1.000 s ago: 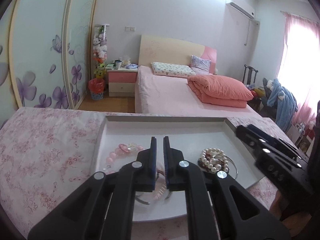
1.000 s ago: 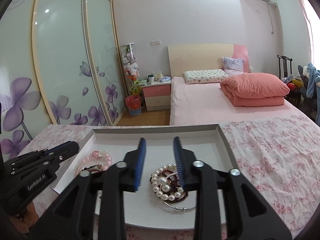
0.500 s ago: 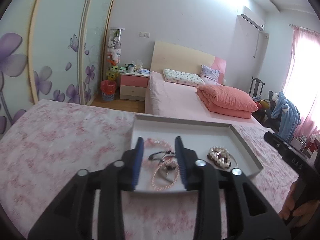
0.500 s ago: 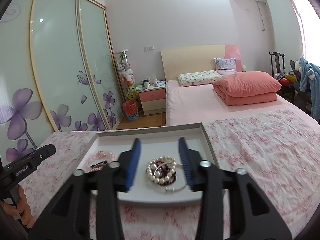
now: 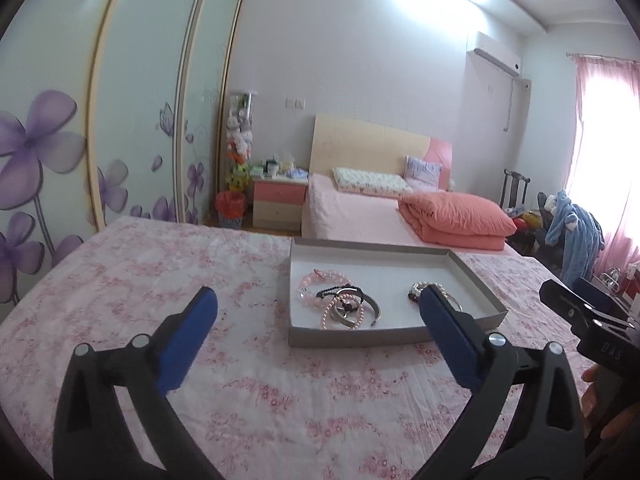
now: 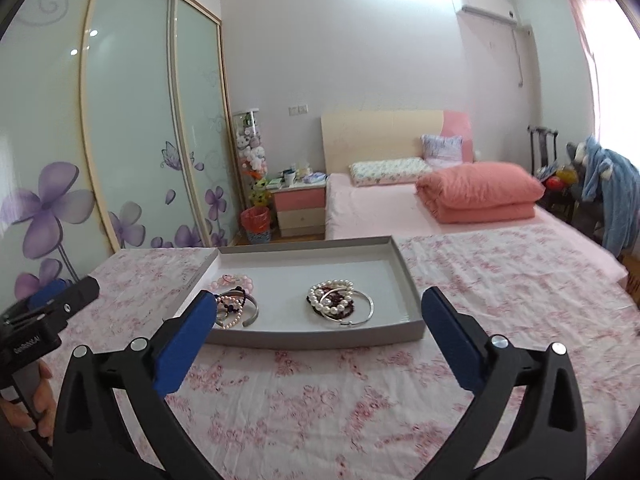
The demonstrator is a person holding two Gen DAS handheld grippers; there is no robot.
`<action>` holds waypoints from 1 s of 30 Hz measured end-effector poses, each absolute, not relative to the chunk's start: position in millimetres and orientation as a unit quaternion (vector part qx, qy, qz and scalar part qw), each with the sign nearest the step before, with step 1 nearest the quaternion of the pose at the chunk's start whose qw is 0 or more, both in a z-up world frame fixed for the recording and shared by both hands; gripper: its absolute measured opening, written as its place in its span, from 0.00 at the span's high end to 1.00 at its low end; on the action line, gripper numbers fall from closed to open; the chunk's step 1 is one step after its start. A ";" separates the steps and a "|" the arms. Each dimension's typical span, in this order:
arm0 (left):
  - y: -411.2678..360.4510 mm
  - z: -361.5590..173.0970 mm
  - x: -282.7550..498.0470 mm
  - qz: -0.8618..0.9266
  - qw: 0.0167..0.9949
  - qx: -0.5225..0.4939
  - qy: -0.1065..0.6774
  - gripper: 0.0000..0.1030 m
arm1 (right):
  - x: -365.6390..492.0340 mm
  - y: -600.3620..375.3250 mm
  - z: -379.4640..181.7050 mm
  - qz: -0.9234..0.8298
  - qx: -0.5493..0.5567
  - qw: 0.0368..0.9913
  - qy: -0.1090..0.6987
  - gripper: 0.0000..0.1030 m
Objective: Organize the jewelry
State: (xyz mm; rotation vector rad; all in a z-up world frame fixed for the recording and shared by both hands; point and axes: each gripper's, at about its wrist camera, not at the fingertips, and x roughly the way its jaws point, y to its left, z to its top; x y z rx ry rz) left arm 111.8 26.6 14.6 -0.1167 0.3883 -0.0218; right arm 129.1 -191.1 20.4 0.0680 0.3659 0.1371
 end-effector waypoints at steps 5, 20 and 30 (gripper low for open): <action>17.8 13.0 90.9 -0.003 0.983 -0.040 0.179 0.04 | 109.6 -192.6 21.3 0.068 0.036 0.982 0.170 0.02; 3.6 2.0 59.9 -0.011 0.983 -0.030 0.182 0.04 | 71.0 -188.7 3.2 0.084 0.023 0.984 0.153 0.02; 3.4 -1.1 48.6 -0.015 0.984 -0.028 0.177 0.04 | 59.1 -198.6 -2.7 0.084 0.037 0.985 0.145 0.02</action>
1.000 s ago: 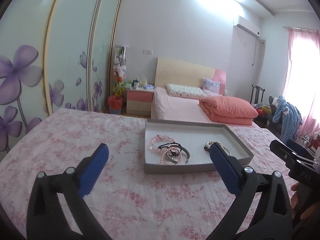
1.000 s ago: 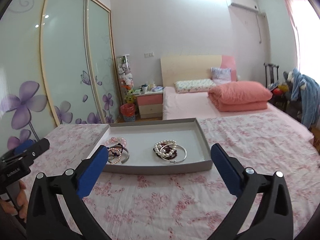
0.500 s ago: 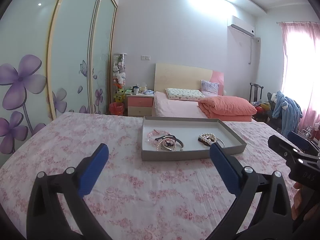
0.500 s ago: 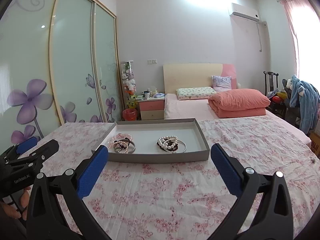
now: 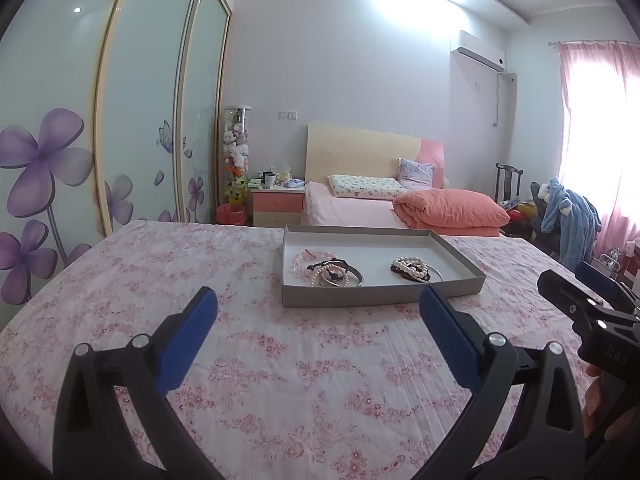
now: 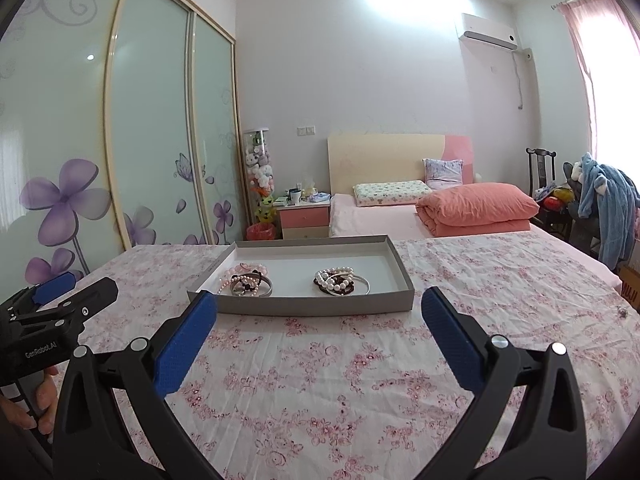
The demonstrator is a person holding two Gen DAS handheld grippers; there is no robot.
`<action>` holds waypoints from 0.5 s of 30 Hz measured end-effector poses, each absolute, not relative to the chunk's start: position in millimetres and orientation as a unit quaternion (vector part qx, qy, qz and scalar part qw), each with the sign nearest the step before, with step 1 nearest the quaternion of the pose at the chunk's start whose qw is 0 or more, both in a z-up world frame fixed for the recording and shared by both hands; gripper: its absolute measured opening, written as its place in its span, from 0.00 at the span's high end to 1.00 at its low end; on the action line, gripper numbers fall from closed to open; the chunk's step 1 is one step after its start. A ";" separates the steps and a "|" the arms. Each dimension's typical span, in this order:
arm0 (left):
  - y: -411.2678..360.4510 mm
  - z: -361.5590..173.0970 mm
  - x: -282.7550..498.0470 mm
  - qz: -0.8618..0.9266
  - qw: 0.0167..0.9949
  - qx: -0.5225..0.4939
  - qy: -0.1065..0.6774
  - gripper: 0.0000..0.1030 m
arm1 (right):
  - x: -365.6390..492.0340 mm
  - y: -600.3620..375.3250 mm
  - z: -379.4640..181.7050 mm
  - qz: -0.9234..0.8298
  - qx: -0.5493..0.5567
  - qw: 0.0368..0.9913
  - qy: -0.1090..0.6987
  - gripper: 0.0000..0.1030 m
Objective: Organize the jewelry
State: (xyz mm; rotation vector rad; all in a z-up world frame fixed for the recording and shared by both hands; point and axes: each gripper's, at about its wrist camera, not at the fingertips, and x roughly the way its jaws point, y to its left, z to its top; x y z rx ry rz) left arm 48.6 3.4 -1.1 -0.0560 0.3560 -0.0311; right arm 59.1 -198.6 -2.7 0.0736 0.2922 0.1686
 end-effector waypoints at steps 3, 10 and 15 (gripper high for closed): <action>1.2 -2.5 45.3 -0.019 0.984 -0.026 0.176 0.04 | 56.8 -199.2 -3.8 0.084 0.040 0.985 0.144 0.02; -4.2 -3.5 44.8 -0.027 0.983 -0.022 0.180 0.04 | 54.4 -200.1 -5.5 0.085 0.044 0.985 0.144 0.02; -4.7 -5.3 45.4 -0.027 0.983 -0.022 0.182 0.04 | 52.4 -200.4 -7.4 0.085 0.046 0.985 0.146 0.02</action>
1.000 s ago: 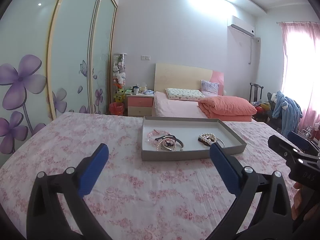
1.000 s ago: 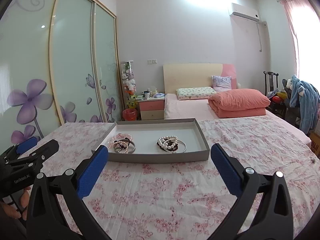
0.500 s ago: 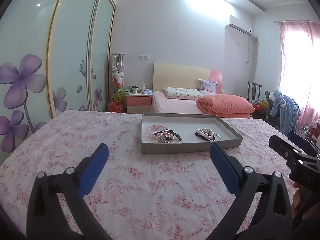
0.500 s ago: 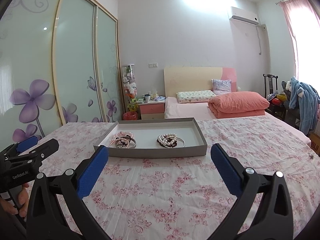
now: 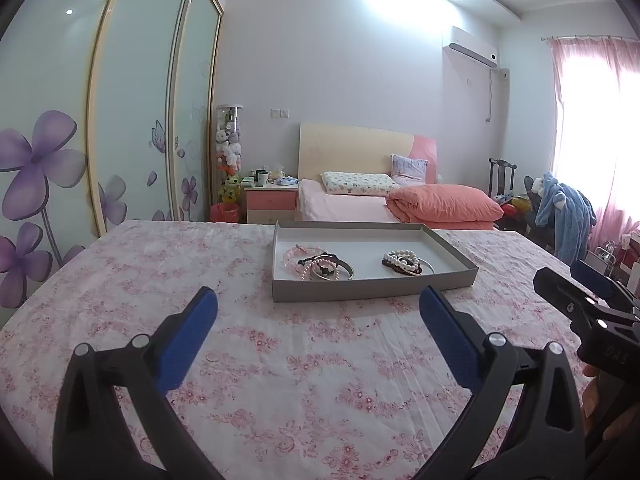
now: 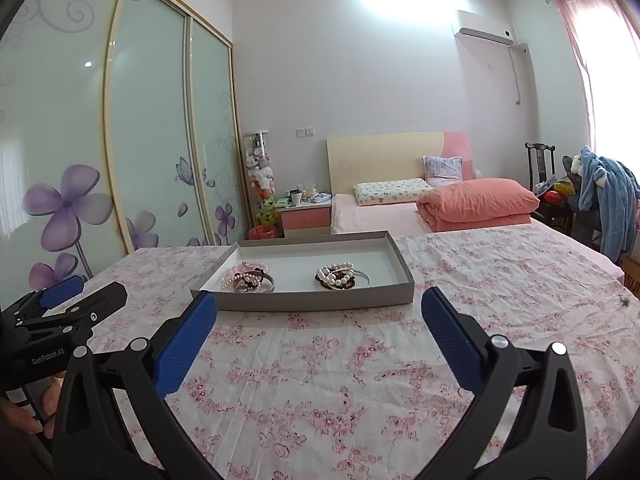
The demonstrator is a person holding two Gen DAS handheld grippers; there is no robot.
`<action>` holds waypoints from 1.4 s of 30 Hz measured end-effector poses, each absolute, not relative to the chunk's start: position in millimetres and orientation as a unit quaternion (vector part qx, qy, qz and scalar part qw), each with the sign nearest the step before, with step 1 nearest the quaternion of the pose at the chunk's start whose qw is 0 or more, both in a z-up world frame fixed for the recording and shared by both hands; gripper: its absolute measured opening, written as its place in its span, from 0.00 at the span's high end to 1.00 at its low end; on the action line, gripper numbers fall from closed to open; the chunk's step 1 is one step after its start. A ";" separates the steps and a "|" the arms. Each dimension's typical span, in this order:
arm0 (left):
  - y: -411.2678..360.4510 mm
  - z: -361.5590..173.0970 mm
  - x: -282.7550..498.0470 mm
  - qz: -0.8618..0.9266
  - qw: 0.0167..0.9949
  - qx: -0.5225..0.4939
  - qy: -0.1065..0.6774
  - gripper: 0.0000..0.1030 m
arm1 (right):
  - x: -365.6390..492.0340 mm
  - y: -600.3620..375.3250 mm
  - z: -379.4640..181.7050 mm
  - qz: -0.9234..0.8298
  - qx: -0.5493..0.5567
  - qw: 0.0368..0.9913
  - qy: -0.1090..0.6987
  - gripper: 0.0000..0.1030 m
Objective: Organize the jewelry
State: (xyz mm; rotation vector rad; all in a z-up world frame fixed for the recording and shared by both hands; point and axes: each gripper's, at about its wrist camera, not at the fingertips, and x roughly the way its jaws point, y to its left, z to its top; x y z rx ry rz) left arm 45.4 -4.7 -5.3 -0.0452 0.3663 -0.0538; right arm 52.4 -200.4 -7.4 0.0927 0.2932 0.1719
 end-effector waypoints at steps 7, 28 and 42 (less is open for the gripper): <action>-4.5 -5.3 45.4 -0.027 0.983 -0.023 0.182 0.04 | 51.7 -200.5 -8.0 0.086 0.048 0.984 0.146 0.02; -4.0 -12.3 47.2 -0.023 0.982 -0.028 0.188 0.04 | 53.2 -200.1 -11.7 0.086 0.050 0.984 0.150 0.02; -3.4 -15.4 46.6 -0.020 0.981 -0.030 0.192 0.04 | 54.6 -200.7 -12.2 0.085 0.053 0.983 0.154 0.02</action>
